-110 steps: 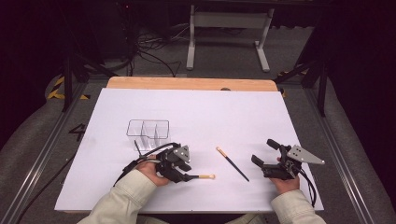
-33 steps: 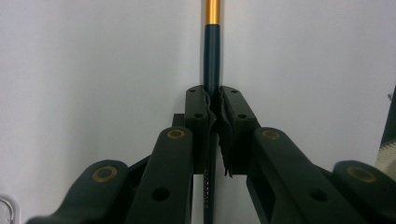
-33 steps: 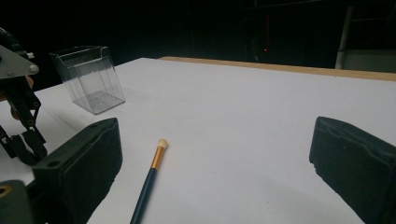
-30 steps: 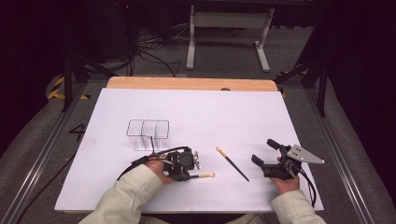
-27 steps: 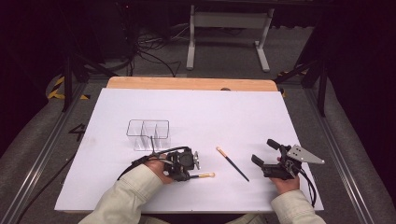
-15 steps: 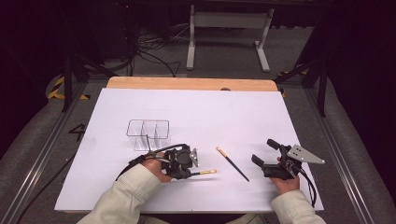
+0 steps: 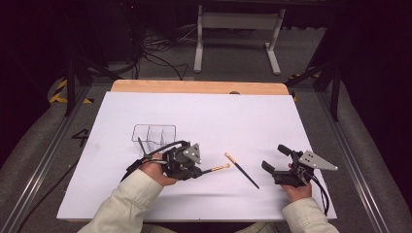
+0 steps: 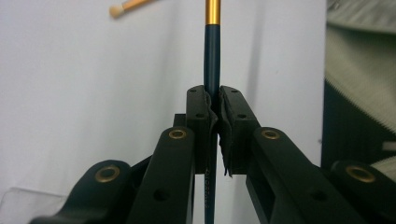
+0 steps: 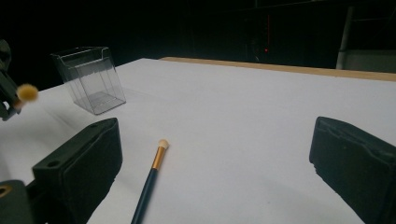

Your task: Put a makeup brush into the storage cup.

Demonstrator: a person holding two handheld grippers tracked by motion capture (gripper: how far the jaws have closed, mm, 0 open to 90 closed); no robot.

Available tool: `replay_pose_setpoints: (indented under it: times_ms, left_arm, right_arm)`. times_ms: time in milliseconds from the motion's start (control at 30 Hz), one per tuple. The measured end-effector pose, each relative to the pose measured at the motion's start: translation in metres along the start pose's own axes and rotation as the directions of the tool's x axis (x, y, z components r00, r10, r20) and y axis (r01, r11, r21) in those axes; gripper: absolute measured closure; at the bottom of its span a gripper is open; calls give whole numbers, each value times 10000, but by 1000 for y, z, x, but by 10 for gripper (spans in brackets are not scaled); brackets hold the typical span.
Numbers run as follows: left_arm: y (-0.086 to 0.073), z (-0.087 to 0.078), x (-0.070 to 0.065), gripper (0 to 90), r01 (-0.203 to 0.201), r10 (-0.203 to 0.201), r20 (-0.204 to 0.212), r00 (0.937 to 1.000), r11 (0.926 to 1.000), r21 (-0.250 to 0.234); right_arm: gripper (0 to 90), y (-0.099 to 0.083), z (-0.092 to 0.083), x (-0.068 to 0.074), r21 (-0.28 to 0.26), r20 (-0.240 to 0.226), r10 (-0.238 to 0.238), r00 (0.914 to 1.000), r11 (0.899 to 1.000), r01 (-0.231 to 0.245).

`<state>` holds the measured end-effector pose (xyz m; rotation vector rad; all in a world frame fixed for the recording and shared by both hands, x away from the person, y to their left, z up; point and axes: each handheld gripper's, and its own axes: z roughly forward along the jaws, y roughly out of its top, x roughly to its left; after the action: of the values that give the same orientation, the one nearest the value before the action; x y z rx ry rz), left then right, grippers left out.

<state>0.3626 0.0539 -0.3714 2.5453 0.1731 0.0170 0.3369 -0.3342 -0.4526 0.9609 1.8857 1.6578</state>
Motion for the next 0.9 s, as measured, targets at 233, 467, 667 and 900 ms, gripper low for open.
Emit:
replay_pose_setpoints:
  times_ms: [233, 467, 667, 900]
  left_arm:
    - [-11, -20, 9, 830, 554, -572, -39, 9984, 9803, -1894]
    - [-22, -34, 13, 830, 734, -856, -242, 9960, 9442, -3212]
    - [-29, -43, 15, 830, 878, -1061, -202, 9942, 9030, -4205]
    - [-43, -52, 19, 830, 1132, -1597, -362, 9865, 8248, -5540]
  right_arm:
    - [28, 0, 0, 0, 9, -19, 6, 10000, 10000, -6]
    - [28, 0, 0, 0, -6, -8, 14, 10000, 10000, -14]
    - [28, 0, 0, -1, -12, -3, 17, 10000, 10000, -17]
    - [28, 0, 0, -1, 26, 10, 67, 10000, 10000, -67]
